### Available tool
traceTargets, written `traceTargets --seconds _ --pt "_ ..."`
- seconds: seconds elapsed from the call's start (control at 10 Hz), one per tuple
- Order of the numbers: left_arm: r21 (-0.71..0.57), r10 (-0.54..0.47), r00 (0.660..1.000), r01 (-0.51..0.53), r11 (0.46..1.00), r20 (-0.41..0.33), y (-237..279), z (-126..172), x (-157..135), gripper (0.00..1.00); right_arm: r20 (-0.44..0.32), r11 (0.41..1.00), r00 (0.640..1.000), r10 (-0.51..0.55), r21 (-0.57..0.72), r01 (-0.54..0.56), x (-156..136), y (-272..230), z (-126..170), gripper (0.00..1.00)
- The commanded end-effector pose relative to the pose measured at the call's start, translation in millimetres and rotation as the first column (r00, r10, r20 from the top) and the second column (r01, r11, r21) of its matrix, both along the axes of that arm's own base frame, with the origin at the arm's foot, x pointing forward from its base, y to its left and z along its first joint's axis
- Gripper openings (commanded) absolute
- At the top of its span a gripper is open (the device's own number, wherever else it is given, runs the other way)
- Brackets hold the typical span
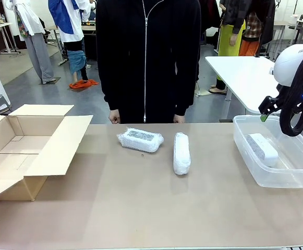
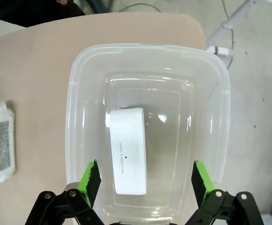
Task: Separate and place wrapped and unwrapped clocks.
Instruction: If the picked Digital clock is wrapped, place it in the Package Box ; if not, place it in the Organizing box.
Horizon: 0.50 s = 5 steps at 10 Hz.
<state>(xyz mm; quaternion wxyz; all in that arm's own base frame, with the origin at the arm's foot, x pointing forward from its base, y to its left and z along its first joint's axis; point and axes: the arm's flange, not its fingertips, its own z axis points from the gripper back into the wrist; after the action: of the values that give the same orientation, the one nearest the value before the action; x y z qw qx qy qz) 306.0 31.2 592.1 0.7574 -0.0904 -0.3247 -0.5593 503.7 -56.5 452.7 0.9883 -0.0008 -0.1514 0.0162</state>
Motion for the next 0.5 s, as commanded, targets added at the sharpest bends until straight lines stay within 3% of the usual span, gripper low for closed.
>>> traceTargets --seconds 0.0,0.4 --pt "-0.01 -0.02 1.0 0.02 1.0 0.002 1.6 -0.3 0.1 1.0 0.004 1.0 1.0 -0.004 0.0 0.004 0.2 -2.4 0.9 1.0" --pt "-0.01 -0.02 1.0 0.02 1.0 0.002 1.6 -0.3 0.1 1.0 0.004 1.0 1.0 -0.004 0.0 0.004 0.2 -2.4 0.9 1.0"
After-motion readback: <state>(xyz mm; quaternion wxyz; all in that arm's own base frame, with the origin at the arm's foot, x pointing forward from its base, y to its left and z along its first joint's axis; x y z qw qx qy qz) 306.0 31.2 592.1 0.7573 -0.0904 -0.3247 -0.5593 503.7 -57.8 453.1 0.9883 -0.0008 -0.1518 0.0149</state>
